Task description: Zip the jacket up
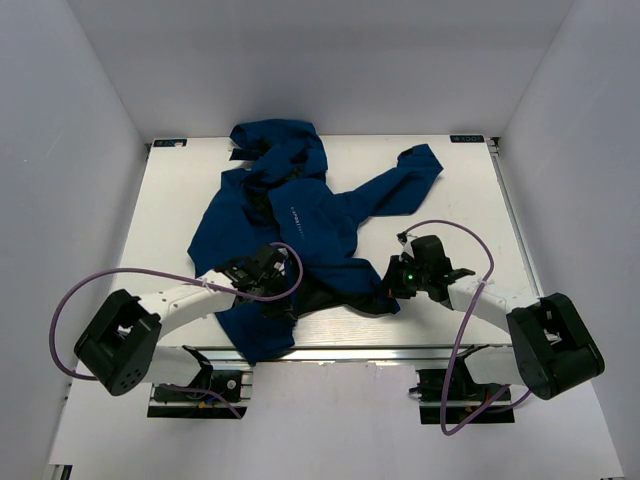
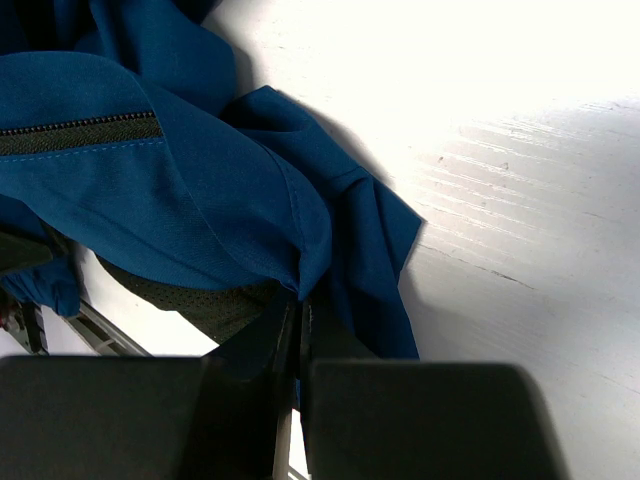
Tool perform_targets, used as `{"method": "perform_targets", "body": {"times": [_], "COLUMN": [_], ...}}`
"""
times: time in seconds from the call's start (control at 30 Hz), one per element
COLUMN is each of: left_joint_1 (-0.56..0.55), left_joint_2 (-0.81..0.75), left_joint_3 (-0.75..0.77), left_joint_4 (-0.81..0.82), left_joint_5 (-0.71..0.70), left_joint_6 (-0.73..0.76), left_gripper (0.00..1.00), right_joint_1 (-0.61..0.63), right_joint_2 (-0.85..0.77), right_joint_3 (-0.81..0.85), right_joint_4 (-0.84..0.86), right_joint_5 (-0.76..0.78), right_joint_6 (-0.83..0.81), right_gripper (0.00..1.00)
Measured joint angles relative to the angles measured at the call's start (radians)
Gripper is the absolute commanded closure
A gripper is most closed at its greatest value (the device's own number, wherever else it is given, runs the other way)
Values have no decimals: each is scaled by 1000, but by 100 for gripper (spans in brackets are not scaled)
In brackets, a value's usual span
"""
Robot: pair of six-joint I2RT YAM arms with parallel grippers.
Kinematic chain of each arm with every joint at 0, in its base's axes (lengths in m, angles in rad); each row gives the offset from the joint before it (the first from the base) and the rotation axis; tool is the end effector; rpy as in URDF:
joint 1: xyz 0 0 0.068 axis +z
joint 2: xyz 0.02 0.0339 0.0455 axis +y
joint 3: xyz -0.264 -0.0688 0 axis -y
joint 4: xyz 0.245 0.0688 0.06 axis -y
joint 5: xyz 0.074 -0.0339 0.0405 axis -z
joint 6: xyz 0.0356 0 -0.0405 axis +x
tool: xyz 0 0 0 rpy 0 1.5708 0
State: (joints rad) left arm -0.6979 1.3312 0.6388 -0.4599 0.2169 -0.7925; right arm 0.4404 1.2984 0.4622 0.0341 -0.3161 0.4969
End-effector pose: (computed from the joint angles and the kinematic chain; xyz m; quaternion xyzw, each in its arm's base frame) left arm 0.1701 -0.1527 0.1604 -0.0235 0.9724 -0.2178 0.0800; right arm 0.2058 0.1092 0.1487 -0.0331 0.9168 0.2974 0.2645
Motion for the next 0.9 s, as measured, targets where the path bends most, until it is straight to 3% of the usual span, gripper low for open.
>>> {"method": "perform_targets", "body": {"times": [0.07, 0.37, 0.67, 0.9], "left_joint_1": [0, 0, 0, 0], "left_joint_2": [-6, -67, -308, -357], "left_joint_3": [4, 40, 125, 121], "left_joint_4": [-8, -58, -225, -134], "left_joint_5": [-1, -7, -119, -98], "left_joint_6": [-2, 10, 21, 32], "left_gripper": [100, 100, 100, 100], "right_joint_1": [0, -1, -16, -8], "right_joint_2": [0, 5, 34, -140], "right_joint_3": [0, 11, 46, 50], "right_joint_4": [2, -9, -33, -4], "right_joint_5": [-2, 10, 25, -107], "right_joint_6": [-2, -8, -20, -109], "right_gripper": [100, 100, 100, 100]}}
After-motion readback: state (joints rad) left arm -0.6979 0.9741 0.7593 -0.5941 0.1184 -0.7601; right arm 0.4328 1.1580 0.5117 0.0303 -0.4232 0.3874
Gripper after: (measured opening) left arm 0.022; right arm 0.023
